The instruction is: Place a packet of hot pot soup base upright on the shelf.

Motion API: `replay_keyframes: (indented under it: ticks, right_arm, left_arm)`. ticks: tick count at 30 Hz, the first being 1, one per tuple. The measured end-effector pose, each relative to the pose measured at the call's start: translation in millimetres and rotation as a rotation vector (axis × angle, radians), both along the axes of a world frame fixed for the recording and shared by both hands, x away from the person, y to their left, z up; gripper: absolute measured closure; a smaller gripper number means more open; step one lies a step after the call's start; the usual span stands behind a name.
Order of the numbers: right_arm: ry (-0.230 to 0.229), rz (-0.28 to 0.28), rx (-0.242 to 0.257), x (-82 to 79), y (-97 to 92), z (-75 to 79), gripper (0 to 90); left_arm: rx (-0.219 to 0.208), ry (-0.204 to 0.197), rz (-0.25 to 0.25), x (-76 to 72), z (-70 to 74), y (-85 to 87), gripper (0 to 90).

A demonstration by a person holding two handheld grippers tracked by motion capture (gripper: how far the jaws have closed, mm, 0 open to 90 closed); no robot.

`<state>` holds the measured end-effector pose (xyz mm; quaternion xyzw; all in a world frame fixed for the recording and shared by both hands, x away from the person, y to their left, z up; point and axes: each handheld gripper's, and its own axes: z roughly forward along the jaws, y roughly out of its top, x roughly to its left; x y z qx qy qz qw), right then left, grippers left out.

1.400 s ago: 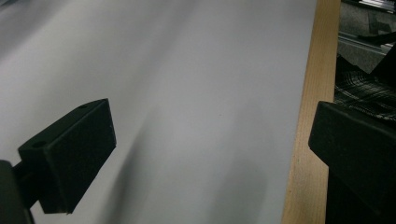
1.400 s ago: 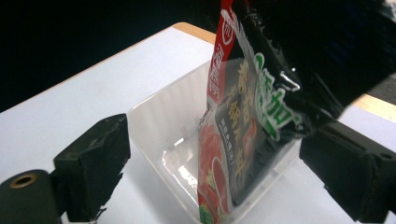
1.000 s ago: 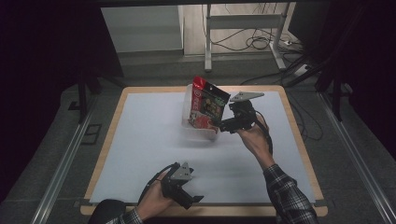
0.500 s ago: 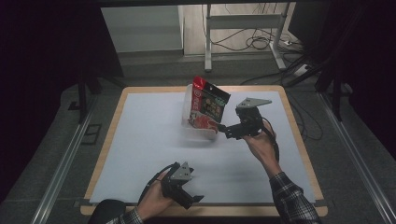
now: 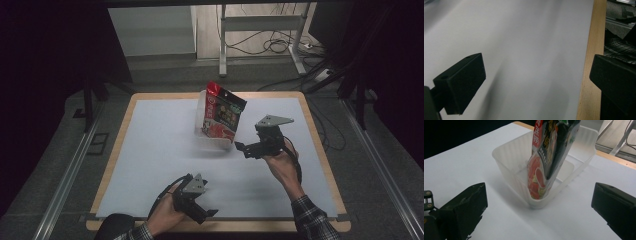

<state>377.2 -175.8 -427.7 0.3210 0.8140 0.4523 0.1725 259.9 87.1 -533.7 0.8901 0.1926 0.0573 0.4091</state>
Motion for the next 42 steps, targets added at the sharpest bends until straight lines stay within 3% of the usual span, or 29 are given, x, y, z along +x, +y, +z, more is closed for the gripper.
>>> replay_keyframes:
  ticks: [1,29,30,32,33,42]
  right_arm:
    - [0.003,-0.002,0.000,-1.2,-0.4,-1.1,0.7]
    - [0.041,-0.029,-0.073,-35.7,-26.5,-19.7,0.1]
    - [0.043,-0.031,-0.076,-37.3,-28.1,-19.9,0.0]
    - [0.045,-0.034,-0.080,-40.4,-31.6,-20.3,0.0]
    - [0.043,-0.036,-0.080,-42.0,-33.4,-20.4,0.0]
    - [0.040,-0.051,-0.080,-57.4,-48.0,-23.6,0.2]
  left_arm:
    - [-0.021,0.009,0.014,-1.2,-0.8,-1.3,0.3]
    - [-0.023,0.028,0.010,1.0,-0.6,0.7,0.0]
    - [-0.003,0.022,-0.002,2.2,0.2,2.0,0.0]
    - [-0.004,0.024,-0.002,2.5,0.2,2.2,0.0]
    - [-0.026,0.034,0.012,1.5,-0.6,0.9,0.0]
    - [-0.021,0.023,0.008,2.5,1.5,3.4,0.2]
